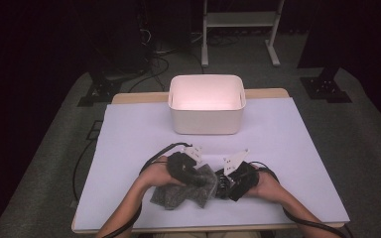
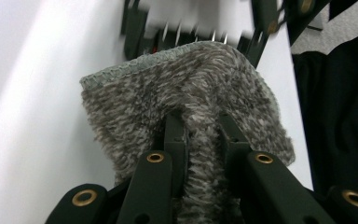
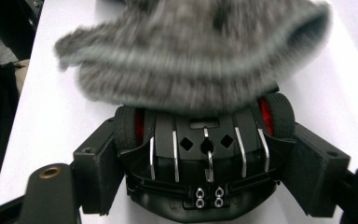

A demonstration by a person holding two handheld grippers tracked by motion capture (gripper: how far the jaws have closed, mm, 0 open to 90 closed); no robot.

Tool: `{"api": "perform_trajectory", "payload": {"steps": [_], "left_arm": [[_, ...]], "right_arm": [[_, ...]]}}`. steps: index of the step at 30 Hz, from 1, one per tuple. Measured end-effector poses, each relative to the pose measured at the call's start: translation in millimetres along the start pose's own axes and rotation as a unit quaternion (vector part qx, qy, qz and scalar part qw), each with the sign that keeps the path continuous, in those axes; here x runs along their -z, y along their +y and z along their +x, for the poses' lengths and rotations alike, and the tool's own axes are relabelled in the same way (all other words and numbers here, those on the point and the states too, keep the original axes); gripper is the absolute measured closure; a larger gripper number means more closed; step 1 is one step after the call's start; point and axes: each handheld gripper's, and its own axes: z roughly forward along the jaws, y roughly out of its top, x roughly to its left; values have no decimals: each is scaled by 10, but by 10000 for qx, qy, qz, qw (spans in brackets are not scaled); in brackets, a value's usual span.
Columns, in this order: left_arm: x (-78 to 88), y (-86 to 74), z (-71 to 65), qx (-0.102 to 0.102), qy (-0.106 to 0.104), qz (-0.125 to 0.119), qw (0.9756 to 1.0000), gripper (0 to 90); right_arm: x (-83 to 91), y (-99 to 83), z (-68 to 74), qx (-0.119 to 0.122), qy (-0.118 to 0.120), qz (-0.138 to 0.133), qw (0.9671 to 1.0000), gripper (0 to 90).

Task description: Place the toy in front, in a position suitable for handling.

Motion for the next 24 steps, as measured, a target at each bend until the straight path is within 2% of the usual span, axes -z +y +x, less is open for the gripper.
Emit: {"api": "perform_trajectory", "payload": {"steps": [6, 9, 12, 15, 24], "left_arm": [[-123, 238, -41, -297, -122, -57, 9995, 777], [-166, 256, -46, -283, -171, -115, 9994, 777], [-180, 204, -32, -247, -228, -133, 9993, 781], [-140, 106, -13, -149, -186, -165, 9996, 782], [126, -280, 0, 191, 137, -126, 9996, 781]], "right_arm": [[-59, 56, 15, -2, 11, -44, 10000, 221], [-63, 39, 17, -67, 41, -75, 9999, 222], [-78, 20, 19, -14, 44, -16, 10000, 225], [-88, 0, 15, -35, 75, 20, 10000, 228], [-94, -24, -21, -54, 162, -17, 9999, 229]]}}
